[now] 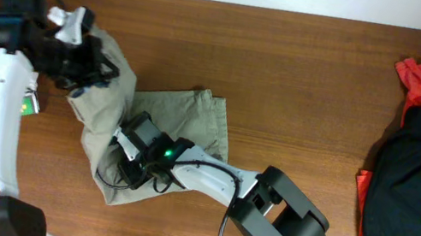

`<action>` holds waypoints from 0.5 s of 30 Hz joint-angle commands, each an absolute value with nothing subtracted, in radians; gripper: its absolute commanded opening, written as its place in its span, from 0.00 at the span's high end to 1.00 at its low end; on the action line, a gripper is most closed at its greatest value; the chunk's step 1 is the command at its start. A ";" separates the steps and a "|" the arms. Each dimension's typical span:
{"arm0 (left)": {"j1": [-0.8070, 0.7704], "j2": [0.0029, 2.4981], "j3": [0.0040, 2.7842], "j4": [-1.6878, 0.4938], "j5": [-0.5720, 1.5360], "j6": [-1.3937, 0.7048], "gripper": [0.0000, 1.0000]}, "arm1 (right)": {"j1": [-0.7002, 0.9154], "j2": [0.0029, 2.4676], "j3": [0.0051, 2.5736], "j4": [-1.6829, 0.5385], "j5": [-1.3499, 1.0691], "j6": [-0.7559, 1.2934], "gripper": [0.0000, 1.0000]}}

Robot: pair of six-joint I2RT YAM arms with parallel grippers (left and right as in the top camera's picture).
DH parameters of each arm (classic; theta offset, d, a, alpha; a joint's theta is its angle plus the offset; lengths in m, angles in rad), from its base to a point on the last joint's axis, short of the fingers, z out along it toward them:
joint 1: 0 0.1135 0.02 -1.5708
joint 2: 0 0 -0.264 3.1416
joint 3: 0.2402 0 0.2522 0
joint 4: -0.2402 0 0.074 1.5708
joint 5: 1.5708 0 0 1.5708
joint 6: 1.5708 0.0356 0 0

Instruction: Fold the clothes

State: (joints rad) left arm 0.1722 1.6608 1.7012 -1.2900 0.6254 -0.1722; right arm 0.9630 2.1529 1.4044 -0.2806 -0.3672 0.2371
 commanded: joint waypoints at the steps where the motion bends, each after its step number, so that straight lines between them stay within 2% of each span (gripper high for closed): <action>1: 0.071 1.657 1.725 -1.275 0.450 -0.224 0.99 | 0.867 2.081 1.480 -0.437 -0.281 0.241 0.91; 8: -0.065 1.705 1.717 -1.267 0.309 -0.263 1.00 | 0.545 1.942 1.532 -0.877 -0.223 0.233 0.91; 15: -0.186 1.832 1.717 -1.259 0.311 -0.303 0.99 | 0.397 1.942 1.508 -1.092 -0.118 0.199 0.91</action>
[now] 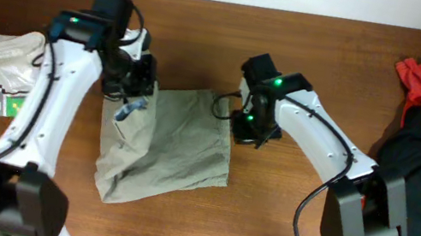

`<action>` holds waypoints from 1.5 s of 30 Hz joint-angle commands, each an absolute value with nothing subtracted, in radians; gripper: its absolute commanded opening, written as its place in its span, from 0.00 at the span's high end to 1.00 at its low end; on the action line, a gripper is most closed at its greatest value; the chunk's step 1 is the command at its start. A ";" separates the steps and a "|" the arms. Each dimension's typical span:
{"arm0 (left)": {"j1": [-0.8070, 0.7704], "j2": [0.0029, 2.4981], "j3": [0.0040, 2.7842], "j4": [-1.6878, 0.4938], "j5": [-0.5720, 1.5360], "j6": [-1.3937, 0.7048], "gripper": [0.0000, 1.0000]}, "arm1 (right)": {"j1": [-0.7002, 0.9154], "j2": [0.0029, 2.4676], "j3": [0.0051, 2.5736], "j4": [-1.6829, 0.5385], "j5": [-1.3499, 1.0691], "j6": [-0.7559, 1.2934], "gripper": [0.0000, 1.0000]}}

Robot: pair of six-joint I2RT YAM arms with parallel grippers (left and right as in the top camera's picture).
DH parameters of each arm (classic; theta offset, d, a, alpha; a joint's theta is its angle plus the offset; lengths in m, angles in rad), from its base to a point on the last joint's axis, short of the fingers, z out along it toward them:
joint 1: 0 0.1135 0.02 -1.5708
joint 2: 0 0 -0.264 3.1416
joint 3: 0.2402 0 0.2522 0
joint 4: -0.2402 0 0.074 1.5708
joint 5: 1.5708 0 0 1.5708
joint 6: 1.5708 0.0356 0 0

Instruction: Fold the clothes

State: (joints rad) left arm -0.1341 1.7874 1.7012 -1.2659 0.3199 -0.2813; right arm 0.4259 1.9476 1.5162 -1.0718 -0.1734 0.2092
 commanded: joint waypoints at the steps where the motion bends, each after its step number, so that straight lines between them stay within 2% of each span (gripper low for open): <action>1: -0.214 1.856 1.717 -1.251 0.311 -0.303 0.99 | 0.383 1.942 1.508 -1.101 -0.118 0.199 0.92; 6: -0.358 1.971 1.717 -1.253 0.331 -0.331 0.99 | 0.339 1.942 1.509 -1.132 -0.118 0.199 0.91; 7: -0.383 1.982 1.717 -1.275 0.369 -0.329 0.82 | 0.329 1.942 1.509 -1.139 -0.118 0.199 0.92; 8: -0.391 1.982 1.718 -1.293 0.389 -0.328 0.58 | 0.318 1.942 1.509 -1.145 -0.118 0.199 0.92; 10: -0.380 1.971 1.771 -1.362 0.387 -0.283 0.54 | 0.297 1.942 1.510 -1.150 -0.119 0.199 0.92; 12: -0.340 1.969 1.877 -1.422 0.275 -0.278 0.52 | 0.273 1.940 1.527 -1.173 -0.120 0.199 0.92; 14: -0.273 1.969 2.003 -1.421 0.155 -0.274 0.27 | 0.268 1.934 1.582 -1.233 -0.181 0.139 0.96; 15: -0.238 1.969 2.026 -1.379 0.118 -0.258 0.26 | 0.271 1.934 1.608 -1.261 -0.241 0.095 0.95; 19: -0.130 2.005 2.000 -1.191 0.056 -0.176 0.35 | 0.340 1.934 1.665 -1.348 -0.679 -0.182 0.96; 20: -0.114 2.032 1.996 -1.166 0.056 -0.162 0.36 | 0.369 1.935 1.658 -1.339 -0.720 -0.187 0.96; 29: -0.084 2.353 1.996 -1.254 0.059 -0.155 0.37 | 0.603 1.938 1.457 -1.132 -0.722 -0.128 0.95; 32: -0.084 2.390 1.996 -1.348 0.058 -0.155 0.36 | 0.607 1.940 1.348 -1.071 -0.651 -0.073 0.95; 35: -0.084 2.405 1.996 -1.468 0.055 -0.155 0.31 | 0.563 1.940 1.253 -0.996 -0.403 0.042 0.95; 39: -0.085 2.409 1.996 -1.662 0.056 -0.155 0.31 | 0.417 1.940 1.225 -0.883 -0.145 0.099 0.95; 41: -0.093 2.404 1.987 -1.689 0.102 -0.155 0.33 | 0.345 1.940 1.228 -0.803 -0.120 0.098 0.94; 43: -0.108 2.402 1.985 -1.688 0.208 -0.113 0.40 | 0.282 1.937 1.292 -0.853 -0.122 0.097 0.89; 45: -0.108 2.387 1.987 -1.666 0.211 -0.113 0.42 | 0.257 1.930 1.381 -0.970 -0.118 0.085 0.89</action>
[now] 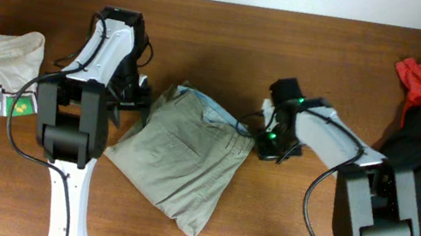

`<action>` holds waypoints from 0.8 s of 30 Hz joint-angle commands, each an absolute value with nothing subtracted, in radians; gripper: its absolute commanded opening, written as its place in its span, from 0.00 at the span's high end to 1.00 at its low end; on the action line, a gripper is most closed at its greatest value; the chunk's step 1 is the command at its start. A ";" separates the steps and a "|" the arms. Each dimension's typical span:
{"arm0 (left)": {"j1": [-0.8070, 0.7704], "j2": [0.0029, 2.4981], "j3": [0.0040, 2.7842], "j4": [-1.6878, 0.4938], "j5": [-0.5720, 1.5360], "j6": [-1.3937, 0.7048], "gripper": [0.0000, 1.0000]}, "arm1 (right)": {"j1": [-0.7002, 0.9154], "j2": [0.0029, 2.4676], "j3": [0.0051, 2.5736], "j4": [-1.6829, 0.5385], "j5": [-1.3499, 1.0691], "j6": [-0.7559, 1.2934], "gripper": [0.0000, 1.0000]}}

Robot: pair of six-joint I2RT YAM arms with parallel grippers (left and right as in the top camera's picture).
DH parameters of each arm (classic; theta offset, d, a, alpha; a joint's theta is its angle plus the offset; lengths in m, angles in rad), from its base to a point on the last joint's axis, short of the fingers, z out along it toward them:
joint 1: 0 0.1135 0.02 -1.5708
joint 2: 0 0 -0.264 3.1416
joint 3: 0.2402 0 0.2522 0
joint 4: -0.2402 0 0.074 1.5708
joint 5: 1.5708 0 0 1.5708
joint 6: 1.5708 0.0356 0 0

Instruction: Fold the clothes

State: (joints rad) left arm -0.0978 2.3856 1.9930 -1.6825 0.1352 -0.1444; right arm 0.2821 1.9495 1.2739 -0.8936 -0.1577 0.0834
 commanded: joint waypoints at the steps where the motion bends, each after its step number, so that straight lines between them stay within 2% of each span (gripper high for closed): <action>1: -0.102 2.368 1.990 -1.635 0.212 -0.114 0.42 | 0.247 1.922 1.431 -1.031 -0.118 0.086 0.90; 4: -0.073 2.281 2.017 -1.500 0.215 -0.114 0.35 | 0.218 1.897 1.623 -1.225 -0.115 0.083 0.86; 5: -0.061 2.257 2.029 -1.465 0.221 -0.114 0.30 | 0.215 1.896 1.658 -1.255 -0.115 0.083 0.79; 7: -0.037 2.216 2.052 -1.392 0.313 -0.108 0.13 | 0.214 1.895 1.702 -1.289 -0.115 0.083 0.59; 8: -0.028 2.204 2.052 -1.351 0.447 -0.033 0.07 | 0.214 1.895 1.703 -1.291 -0.123 0.084 0.51; 10: -0.031 2.210 2.047 -1.344 0.556 0.060 0.05 | 0.216 1.898 1.703 -1.294 -0.150 0.083 0.41; 12: -0.045 2.218 2.032 -1.343 0.566 0.163 0.01 | 0.216 1.898 1.703 -1.305 -0.165 0.083 0.39; 17: -0.114 2.330 2.009 -1.330 0.559 0.298 0.01 | 0.216 1.899 1.703 -1.339 -0.165 0.083 0.39; 24: -0.145 2.512 2.009 -1.291 0.554 0.300 0.02 | 0.216 1.899 1.703 -1.350 -0.164 0.083 0.40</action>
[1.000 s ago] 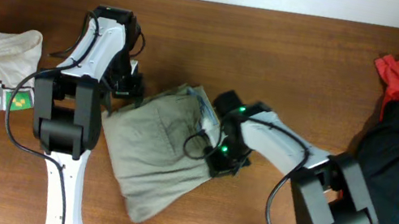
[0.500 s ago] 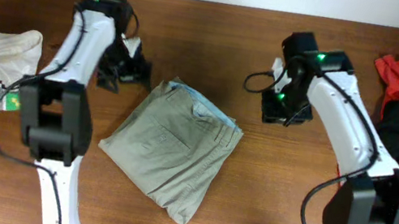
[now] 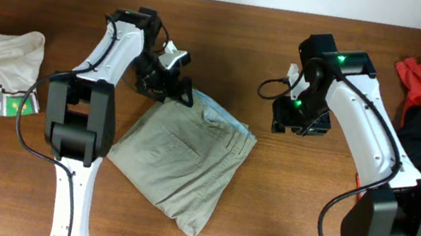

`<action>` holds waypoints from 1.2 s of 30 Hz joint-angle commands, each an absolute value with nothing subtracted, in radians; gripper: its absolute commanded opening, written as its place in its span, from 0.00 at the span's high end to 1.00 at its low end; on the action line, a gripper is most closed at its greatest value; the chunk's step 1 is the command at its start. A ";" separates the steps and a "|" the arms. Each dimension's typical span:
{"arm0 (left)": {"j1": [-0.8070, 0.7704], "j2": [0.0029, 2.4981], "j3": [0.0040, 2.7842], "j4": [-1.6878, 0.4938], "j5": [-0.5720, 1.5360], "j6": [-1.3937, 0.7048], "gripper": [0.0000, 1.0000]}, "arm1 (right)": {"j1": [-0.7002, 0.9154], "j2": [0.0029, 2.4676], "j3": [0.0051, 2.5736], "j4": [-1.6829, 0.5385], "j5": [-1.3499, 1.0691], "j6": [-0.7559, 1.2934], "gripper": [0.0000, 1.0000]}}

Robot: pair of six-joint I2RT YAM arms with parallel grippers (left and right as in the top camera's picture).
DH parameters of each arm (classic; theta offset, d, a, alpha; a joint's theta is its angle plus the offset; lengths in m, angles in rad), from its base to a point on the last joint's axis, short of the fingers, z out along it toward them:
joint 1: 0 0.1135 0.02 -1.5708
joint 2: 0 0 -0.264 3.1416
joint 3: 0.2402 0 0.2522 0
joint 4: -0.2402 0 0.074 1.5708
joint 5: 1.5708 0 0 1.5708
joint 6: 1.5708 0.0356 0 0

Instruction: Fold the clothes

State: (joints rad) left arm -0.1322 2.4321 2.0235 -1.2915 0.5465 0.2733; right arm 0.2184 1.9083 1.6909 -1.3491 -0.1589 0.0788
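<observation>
A khaki garment (image 3: pixel 181 161) lies folded in a tilted rectangle in the middle of the table, a pale blue lining showing along its top edge. My left gripper (image 3: pixel 177 88) sits at the garment's upper-left corner; whether it touches the cloth or how its jaws stand does not show from above. My right gripper (image 3: pixel 295 120) hovers to the right of the garment, apart from it, and its jaws are hidden under the wrist. A folded white garment with a green tag rests at the far left.
A heap of black clothes with a red piece (image 3: pixel 418 81) fills the right edge of the table. Bare brown wood (image 3: pixel 287 227) lies in front of the khaki garment and behind both arms.
My left gripper has shifted from the garment's left side to its upper-left corner. The right gripper has left the garment's right edge and now stands up and to the right. The garment lies the same.
The khaki garment first lay spread and crumpled, with my left gripper at its top left and the right arm low across it. Then it was a squarer shape with a gripper at each top corner. Later it lay folded and tilted, grippers at its sides; now both stand further back.
</observation>
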 commanded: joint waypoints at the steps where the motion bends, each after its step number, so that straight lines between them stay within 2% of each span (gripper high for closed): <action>1: -0.157 2.526 2.009 -1.294 0.554 0.301 0.11 | 0.215 1.899 1.703 -1.348 -0.164 0.083 0.40; 2: -0.171 2.531 2.009 -1.293 0.553 0.302 0.32 | 0.215 1.899 1.703 -1.346 -0.164 0.083 0.40; 3: -0.177 2.531 2.009 -1.289 0.553 0.308 0.40 | 0.215 1.899 1.703 -1.346 -0.164 0.083 0.40; 4: -0.183 2.531 2.009 -1.282 0.550 0.309 0.60 | 0.216 1.899 1.703 -1.347 -0.164 0.083 0.40; 5: -0.183 2.531 2.009 -1.277 0.550 0.309 0.88 | 0.216 1.899 1.703 -1.348 -0.164 0.083 0.40; 6: -0.182 2.531 2.009 -1.275 0.540 0.309 0.99 | 0.215 1.899 1.703 -1.349 -0.164 0.083 0.41; 9: -0.149 2.521 2.031 -1.293 0.406 0.258 1.00 | 0.215 1.899 1.703 -1.351 -0.162 0.083 0.41; 14: 0.080 2.336 2.101 -1.325 0.193 0.119 1.00 | 0.215 1.899 1.703 -1.351 -0.145 0.083 0.45; 21: 0.422 1.997 2.104 -1.158 0.186 0.090 1.00 | 0.215 1.899 1.703 -1.351 -0.145 0.084 0.45; 25: 0.515 1.981 2.103 -1.064 0.186 0.090 1.00 | 0.216 1.899 1.703 -1.351 -0.146 0.084 0.45; 27: 0.549 1.986 2.101 -1.053 0.185 0.090 0.95 | 0.215 1.899 1.703 -1.351 -0.146 0.084 0.45; 28: 0.567 1.988 2.101 -1.042 0.185 0.091 0.51 | 0.216 1.899 1.703 -1.351 -0.146 0.084 0.45; 29: 0.579 1.988 2.101 -1.039 0.183 0.090 0.01 | 0.216 1.899 1.703 -1.351 -0.146 0.084 0.45; 36: 0.614 1.988 2.101 -1.059 0.243 0.056 0.01 | 0.215 1.899 1.703 -1.350 -0.146 0.084 0.44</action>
